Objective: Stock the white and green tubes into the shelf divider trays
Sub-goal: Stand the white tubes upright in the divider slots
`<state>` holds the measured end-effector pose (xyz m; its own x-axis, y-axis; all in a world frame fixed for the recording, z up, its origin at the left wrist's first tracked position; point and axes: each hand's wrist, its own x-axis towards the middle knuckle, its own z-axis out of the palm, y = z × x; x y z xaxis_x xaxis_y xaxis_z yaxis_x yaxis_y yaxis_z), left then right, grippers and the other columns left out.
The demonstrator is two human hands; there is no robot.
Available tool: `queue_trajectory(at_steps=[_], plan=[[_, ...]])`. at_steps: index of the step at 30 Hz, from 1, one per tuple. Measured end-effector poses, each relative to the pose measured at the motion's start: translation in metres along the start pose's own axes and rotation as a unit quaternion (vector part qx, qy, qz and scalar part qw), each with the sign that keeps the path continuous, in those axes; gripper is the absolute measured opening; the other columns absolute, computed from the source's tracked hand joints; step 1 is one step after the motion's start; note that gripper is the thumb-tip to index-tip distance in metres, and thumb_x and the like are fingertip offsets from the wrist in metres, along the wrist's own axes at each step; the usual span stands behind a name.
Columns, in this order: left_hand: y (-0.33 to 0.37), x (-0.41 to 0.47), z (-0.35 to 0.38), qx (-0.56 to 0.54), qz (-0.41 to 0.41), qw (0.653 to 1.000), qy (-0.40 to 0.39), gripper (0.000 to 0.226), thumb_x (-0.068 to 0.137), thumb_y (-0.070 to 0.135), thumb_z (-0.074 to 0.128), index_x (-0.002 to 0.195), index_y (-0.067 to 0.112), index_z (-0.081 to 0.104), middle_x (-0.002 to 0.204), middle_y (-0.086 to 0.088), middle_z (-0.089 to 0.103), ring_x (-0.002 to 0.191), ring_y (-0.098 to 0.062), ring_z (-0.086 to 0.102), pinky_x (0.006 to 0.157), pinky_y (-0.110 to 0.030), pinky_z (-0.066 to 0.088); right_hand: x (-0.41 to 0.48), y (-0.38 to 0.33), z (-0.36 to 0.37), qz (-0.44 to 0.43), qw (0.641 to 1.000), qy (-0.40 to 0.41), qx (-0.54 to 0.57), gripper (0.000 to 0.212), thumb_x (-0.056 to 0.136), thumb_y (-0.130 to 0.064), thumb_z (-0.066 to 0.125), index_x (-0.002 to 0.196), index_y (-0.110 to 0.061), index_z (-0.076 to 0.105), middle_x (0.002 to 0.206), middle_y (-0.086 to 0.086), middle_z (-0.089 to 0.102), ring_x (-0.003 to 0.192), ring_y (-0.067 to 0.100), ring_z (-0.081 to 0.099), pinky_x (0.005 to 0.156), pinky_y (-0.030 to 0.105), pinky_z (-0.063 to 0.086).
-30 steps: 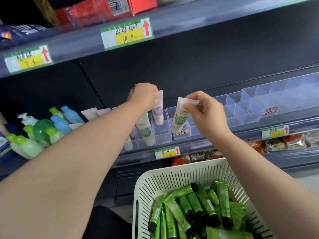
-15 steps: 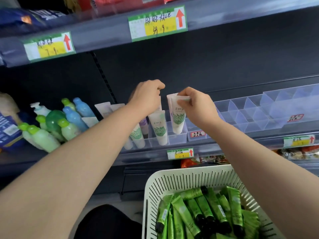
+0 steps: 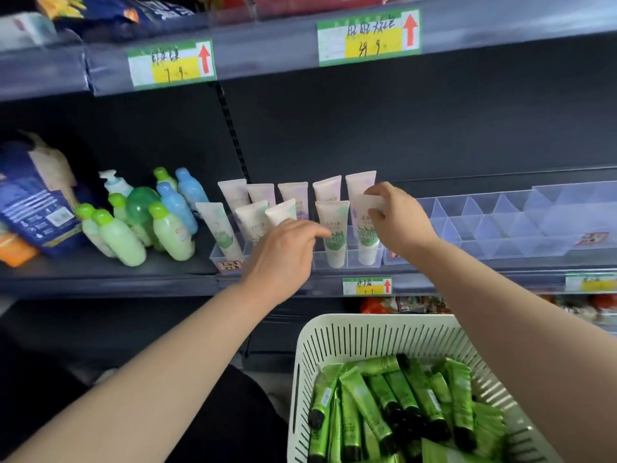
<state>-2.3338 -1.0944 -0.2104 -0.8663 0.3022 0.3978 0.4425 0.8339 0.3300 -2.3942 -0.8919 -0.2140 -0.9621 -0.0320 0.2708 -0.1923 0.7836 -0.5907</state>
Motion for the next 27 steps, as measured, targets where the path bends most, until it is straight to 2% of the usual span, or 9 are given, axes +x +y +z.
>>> queue_trajectory(at_steps=[2,4,8,11,13,16,19,22,27], plan=[[-0.004,-0.01,0.006,-0.002,-0.014,1.0,-0.008,0.03,0.097,0.006,0.049,0.117,0.02,0.068,0.12,0.004,0.066,0.114,-0.012,0.058,0.098,-0.031,0.045,-0.004,0.001,0.001,-0.002,1.0,0.024,-0.005,0.044,0.09,-0.009,0.051,0.133,-0.015,0.043,0.131,0.009,0.049,0.113,0.029,0.05,0.087,0.041,0.05],[-0.009,-0.015,0.01,0.006,-0.029,1.0,-0.011,0.03,0.097,0.007,0.049,0.117,0.02,0.067,0.12,0.004,0.066,0.114,-0.013,0.058,0.1,-0.035,0.046,-0.011,0.001,0.001,-0.026,0.996,0.082,-0.02,0.048,0.087,-0.008,0.056,0.133,-0.013,0.044,0.133,0.011,0.046,0.117,0.03,0.045,0.094,0.044,0.046],[-0.019,-0.023,0.014,0.04,-0.092,0.995,-0.01,0.033,0.096,0.005,0.05,0.123,0.02,0.063,0.125,0.001,0.063,0.115,-0.017,0.056,0.098,-0.037,0.047,-0.037,0.002,0.006,-0.127,0.977,0.156,-0.065,0.038,0.081,0.002,0.058,0.116,-0.011,0.059,0.119,0.011,0.055,0.104,0.031,0.05,0.082,0.043,0.047],[-0.023,-0.031,0.018,0.073,-0.121,0.99,-0.009,0.038,0.095,0.004,0.05,0.128,0.02,0.059,0.128,0.0,0.06,0.117,-0.018,0.052,0.093,-0.037,0.048,-0.057,0.01,0.017,-0.152,0.976,0.105,-0.115,0.036,0.079,0.003,0.056,0.109,-0.016,0.063,0.112,0.005,0.06,0.098,0.028,0.053,0.077,0.04,0.046],[-0.024,-0.035,0.024,0.115,-0.126,0.985,-0.024,0.043,0.094,0.006,0.05,0.135,0.019,0.051,0.136,0.002,0.054,0.122,-0.019,0.046,0.093,-0.036,0.047,-0.069,0.017,0.025,-0.137,0.975,0.045,-0.171,0.041,0.081,0.0,0.055,0.117,-0.018,0.061,0.118,0.001,0.059,0.106,0.026,0.052,0.082,0.039,0.043],[-0.024,-0.043,0.039,0.162,-0.162,0.97,-0.075,0.06,0.096,0.02,0.052,0.149,0.016,0.026,0.153,-0.003,0.031,0.133,-0.025,0.033,0.102,-0.038,0.04,-0.081,0.025,0.033,-0.1,0.967,-0.03,-0.232,0.054,0.084,-0.005,0.05,0.136,-0.019,0.047,0.137,-0.002,0.048,0.123,0.023,0.043,0.098,0.038,0.035],[-0.025,-0.049,0.051,0.172,-0.202,0.957,-0.119,0.076,0.098,0.035,0.049,0.155,0.015,0.003,0.161,-0.008,0.005,0.146,-0.031,0.011,0.116,-0.041,0.025,-0.087,0.026,0.038,-0.082,0.961,-0.066,-0.257,0.064,0.086,-0.009,0.048,0.146,-0.019,0.03,0.148,-0.003,0.033,0.133,0.02,0.032,0.107,0.036,0.029],[-0.028,-0.051,0.058,0.177,-0.199,0.956,-0.123,0.077,0.099,0.037,0.047,0.155,0.015,-0.002,0.162,-0.01,-0.002,0.149,-0.031,0.003,0.119,-0.042,0.016,-0.088,0.026,0.041,-0.081,0.959,-0.074,-0.261,0.066,0.086,-0.008,0.045,0.148,-0.018,0.024,0.15,-0.003,0.029,0.135,0.019,0.029,0.109,0.035,0.027],[-0.03,-0.049,0.062,0.173,-0.203,0.957,-0.116,0.077,0.098,0.04,0.047,0.155,0.015,0.001,0.161,-0.012,-0.003,0.149,-0.029,0.006,0.119,-0.04,0.016,-0.088,0.026,0.044,-0.08,0.957,-0.067,-0.27,0.067,0.085,-0.008,0.045,0.148,-0.017,0.022,0.148,-0.003,0.029,0.132,0.019,0.03,0.107,0.034,0.028]])
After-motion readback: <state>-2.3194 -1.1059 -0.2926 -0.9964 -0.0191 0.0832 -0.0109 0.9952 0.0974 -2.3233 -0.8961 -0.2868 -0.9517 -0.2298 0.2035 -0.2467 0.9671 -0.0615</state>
